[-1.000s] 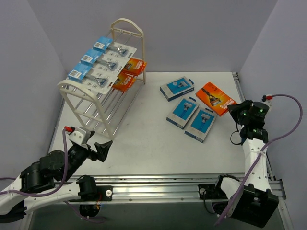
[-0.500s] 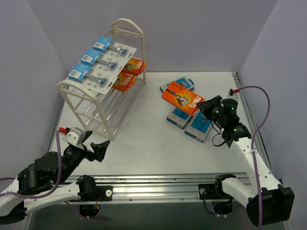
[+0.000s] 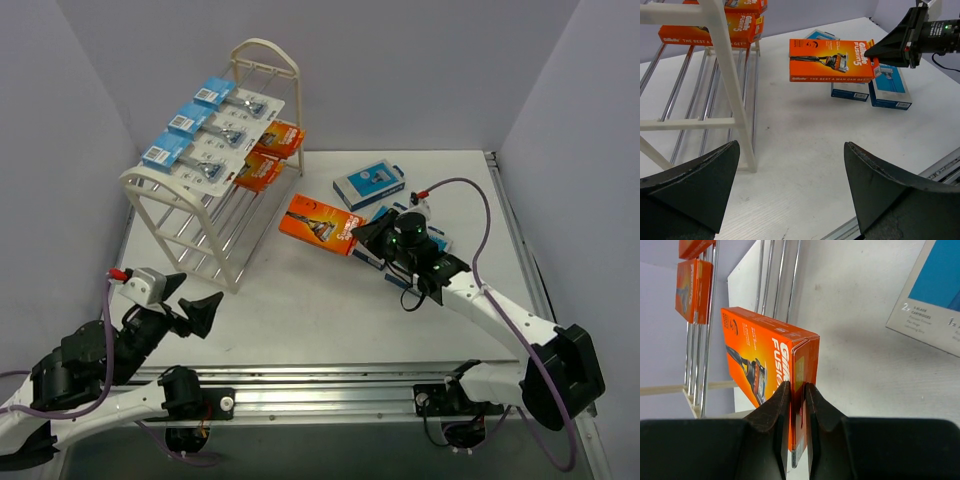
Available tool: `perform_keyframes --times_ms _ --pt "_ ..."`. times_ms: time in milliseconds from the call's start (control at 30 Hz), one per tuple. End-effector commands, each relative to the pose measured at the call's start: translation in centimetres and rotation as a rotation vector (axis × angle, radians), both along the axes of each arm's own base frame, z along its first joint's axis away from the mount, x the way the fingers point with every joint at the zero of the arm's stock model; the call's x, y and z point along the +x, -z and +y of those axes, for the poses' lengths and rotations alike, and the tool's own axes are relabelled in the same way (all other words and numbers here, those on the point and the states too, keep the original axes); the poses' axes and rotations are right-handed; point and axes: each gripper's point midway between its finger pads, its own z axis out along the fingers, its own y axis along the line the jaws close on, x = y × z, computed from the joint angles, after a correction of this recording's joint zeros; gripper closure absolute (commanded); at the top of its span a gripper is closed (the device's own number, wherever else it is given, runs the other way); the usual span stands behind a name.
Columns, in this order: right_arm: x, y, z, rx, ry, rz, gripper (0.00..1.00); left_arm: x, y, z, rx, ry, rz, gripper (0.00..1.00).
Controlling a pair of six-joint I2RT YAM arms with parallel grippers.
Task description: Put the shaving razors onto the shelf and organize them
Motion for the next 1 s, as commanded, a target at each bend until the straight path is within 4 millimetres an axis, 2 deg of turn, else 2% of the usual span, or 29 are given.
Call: perform_keyframes --times_ms 0,200,533,967 --pt "1.6 -5.8 1.7 0.109 0.035 -0.151 1.0 0.0 -1.3 0.9 -0.079 -0.023 -0.02 0.06" --pt "1.3 -5.9 4.5 0.133 -0.015 -0.15 1.0 0.0 -1.4 1.1 -0.089 -0.029 -0.025 0.06" --pt "0.0 -7.4 8.8 0.173 -0.096 -0.169 1.0 0.1 -1.3 1.0 -0.08 -0.031 -0.024 0.06" --pt "-0.5 -8.6 10.5 0.192 -0.119 -0.188 1.0 0.1 -1.2 0.9 -0.076 -0.028 -0.022 0.06"
